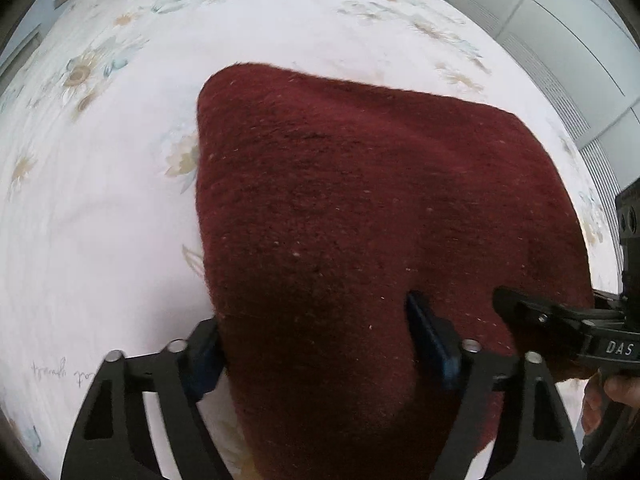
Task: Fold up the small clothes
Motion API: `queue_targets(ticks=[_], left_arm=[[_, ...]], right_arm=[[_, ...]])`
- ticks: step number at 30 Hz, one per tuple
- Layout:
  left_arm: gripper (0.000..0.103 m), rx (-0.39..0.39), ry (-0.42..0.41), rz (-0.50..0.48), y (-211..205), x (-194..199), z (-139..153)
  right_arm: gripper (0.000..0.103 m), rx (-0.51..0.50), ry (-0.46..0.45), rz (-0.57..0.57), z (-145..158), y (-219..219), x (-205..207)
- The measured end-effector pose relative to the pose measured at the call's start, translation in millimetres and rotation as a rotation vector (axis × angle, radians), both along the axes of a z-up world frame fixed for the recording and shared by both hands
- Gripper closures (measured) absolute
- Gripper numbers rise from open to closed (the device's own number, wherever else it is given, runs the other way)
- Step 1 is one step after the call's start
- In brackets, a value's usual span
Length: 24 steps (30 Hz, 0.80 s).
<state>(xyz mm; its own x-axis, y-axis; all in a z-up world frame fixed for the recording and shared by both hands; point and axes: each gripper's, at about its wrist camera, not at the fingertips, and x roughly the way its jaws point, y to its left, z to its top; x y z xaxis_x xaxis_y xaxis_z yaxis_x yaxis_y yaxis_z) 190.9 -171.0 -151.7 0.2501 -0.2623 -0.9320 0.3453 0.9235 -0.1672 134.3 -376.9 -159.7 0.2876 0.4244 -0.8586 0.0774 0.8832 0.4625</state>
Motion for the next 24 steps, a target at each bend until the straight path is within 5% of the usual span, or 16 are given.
queue_targets(ticks=[4,8,13,17,24], left_arm=[[0.057,-0.023,-0.029,-0.024,4.3,-4.7,22.8],[0.059,-0.092,-0.059,-0.033,26.8,-5.2,59.1],[0.059,-0.084,-0.135,-0.02,67.0,-2.7,99.1],[0.059,-0.061,-0.149,0.012,96.7,0.2,98.2],[0.056,0.013,-0.106,0.052,119.0,-7.9,40.3]], right_arm=[[0.057,-0.056,-0.073,0.019,36.0,13.3,-4.0],[0.058,-0.033,-0.145,0.045,74.2,32.2,-2.4],[0.058,-0.041,-0.197,0.097,95.6,74.5,8.1],[0.057,-0.053,-0.191,0.11,77.4,102.5,14.7],[0.051,-0.058,-0.121,0.096,22.4,122.2,21.7]])
